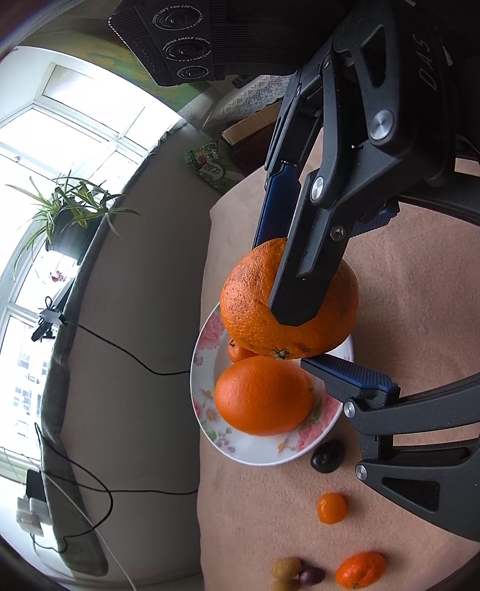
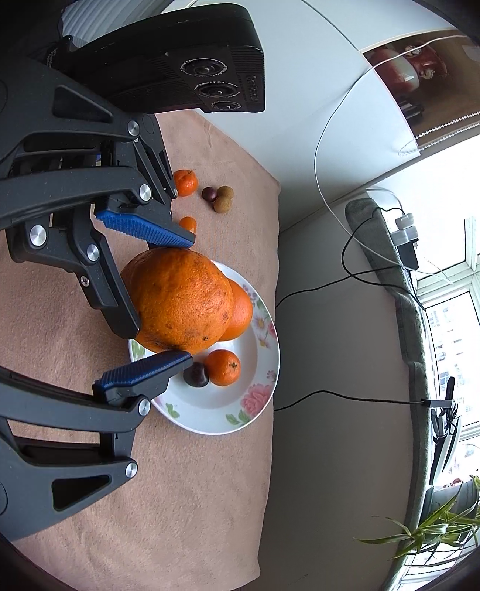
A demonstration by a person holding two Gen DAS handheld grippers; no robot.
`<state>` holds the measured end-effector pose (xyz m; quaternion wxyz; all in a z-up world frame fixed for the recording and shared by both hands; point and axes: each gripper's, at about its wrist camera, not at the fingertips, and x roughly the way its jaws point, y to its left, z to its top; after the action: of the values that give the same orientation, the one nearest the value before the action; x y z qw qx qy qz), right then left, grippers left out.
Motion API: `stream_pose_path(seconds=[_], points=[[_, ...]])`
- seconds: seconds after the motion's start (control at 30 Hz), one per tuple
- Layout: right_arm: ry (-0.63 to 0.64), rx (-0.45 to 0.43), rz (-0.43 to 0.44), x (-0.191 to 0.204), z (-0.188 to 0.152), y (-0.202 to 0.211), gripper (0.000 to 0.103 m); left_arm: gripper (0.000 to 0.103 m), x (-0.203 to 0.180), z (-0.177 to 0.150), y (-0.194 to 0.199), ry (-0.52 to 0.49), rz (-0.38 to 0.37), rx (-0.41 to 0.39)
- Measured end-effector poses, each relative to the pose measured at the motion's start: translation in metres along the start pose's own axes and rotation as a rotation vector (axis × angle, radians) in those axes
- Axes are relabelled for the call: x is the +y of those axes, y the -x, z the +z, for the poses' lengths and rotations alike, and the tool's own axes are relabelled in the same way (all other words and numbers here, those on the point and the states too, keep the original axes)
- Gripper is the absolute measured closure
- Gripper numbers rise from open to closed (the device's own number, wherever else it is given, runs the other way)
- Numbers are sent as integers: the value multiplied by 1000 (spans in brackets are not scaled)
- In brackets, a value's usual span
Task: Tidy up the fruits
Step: 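Carry the large rough orange over the white plate with the right gripper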
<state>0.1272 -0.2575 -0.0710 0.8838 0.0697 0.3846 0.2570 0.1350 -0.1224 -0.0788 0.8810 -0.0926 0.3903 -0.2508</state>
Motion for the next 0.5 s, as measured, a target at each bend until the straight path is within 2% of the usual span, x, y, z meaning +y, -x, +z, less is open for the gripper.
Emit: stream_pose_path(seconds=[0.5], points=[[-55,16,18,-27,-1,-11,43,43,-5,3,-21,-8,15,34]])
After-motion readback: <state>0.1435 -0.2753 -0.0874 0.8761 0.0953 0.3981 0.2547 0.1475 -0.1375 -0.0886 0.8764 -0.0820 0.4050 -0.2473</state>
